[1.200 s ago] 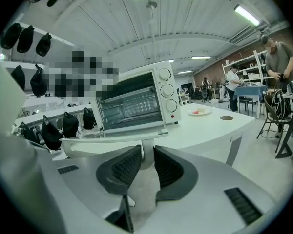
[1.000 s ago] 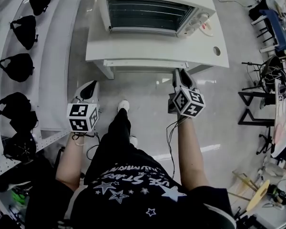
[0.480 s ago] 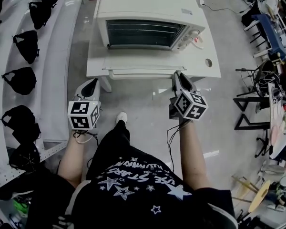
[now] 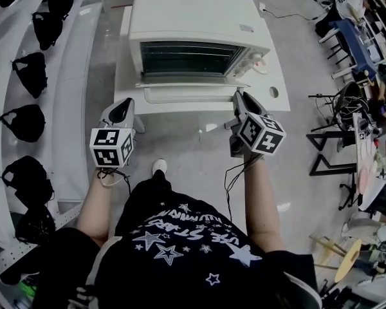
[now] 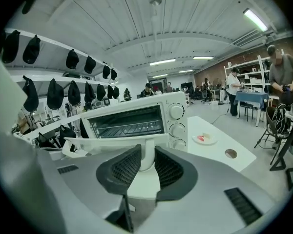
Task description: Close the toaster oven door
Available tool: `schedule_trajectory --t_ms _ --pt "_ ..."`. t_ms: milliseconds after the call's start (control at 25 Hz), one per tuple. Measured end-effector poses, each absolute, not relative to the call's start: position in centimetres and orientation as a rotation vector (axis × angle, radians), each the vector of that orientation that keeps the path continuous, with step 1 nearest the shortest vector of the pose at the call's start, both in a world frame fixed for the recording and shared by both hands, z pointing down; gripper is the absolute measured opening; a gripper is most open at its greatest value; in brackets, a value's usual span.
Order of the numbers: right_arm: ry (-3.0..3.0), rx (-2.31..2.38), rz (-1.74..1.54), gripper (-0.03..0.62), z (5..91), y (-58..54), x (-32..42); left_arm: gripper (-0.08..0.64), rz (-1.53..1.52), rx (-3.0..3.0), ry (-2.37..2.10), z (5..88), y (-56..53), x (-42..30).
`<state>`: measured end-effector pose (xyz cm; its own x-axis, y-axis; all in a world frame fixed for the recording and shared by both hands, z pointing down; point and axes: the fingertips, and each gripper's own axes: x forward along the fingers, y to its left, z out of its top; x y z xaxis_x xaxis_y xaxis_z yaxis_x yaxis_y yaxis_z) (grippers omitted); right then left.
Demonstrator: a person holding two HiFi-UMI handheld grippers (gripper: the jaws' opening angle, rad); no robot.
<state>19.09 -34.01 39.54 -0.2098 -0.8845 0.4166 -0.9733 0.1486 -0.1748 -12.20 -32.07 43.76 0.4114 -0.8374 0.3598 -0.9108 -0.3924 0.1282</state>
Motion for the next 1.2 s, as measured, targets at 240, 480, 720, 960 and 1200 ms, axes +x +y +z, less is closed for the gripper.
schedule_trajectory --t_ms 240,480,720,960,1200 --pt "-2.198 1.853 0.608 0.089 37.9 -36.0 18.8 0.021 0.33 2.403 -1.481 43.2 -34.4 -12.1" --pt "-2.185 1.863 0.616 0.089 36.5 -38.3 18.8 0.021 0.305 2.411 -1.446 42.8 -36.7 -12.5" --pt "-2.202 1.865 0.628 0.089 35.6 -40.4 18.0 0.021 0.292 2.437 -1.437 42.2 -39.1 -13.2" --pt "-2.203 1.865 0.638 0.089 34.8 -42.2 18.1 0.021 0.277 2.456 -1.422 41.9 -40.1 -12.5" --pt "-2.2 1.877 0.653 0.089 34.5 -43.7 18.3 0.021 0.267 2.462 -1.426 41.4 -40.9 -12.5"
